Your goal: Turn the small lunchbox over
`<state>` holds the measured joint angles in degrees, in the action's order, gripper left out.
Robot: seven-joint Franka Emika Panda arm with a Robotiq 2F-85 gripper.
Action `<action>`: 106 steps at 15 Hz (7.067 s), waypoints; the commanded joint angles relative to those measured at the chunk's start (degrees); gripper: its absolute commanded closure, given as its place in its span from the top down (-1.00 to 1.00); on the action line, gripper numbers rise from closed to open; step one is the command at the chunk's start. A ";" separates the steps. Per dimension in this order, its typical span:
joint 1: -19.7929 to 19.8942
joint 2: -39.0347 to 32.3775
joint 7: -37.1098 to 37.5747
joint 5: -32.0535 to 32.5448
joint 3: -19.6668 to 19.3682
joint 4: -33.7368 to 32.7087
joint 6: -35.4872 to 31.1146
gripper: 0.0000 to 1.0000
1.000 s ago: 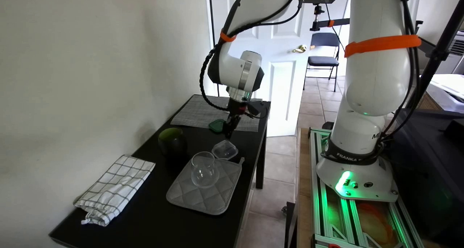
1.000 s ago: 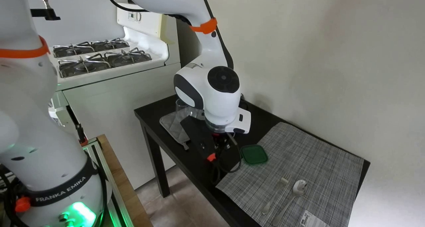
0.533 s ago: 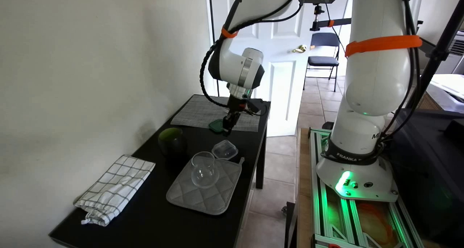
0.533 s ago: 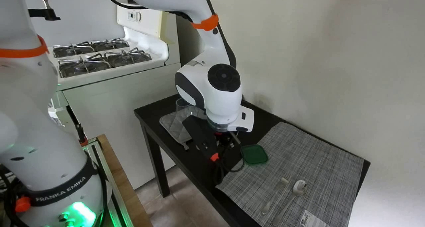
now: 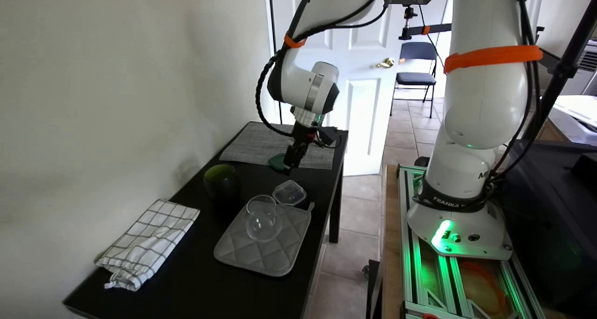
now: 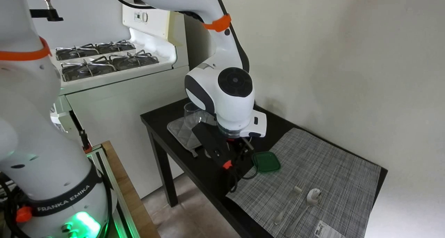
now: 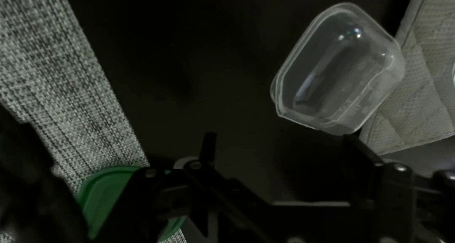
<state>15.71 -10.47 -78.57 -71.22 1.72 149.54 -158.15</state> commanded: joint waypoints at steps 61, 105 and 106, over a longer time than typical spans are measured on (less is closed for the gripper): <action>-4.78 8.16 30.26 41.47 -7.82 7.38 16.27 1.00; -7.60 1.31 49.25 22.81 -4.76 3.75 0.53 1.00; -7.64 0.89 50.97 23.81 -5.27 2.95 1.59 1.00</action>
<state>7.68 -8.50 -32.61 -49.63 -2.14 154.73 -160.07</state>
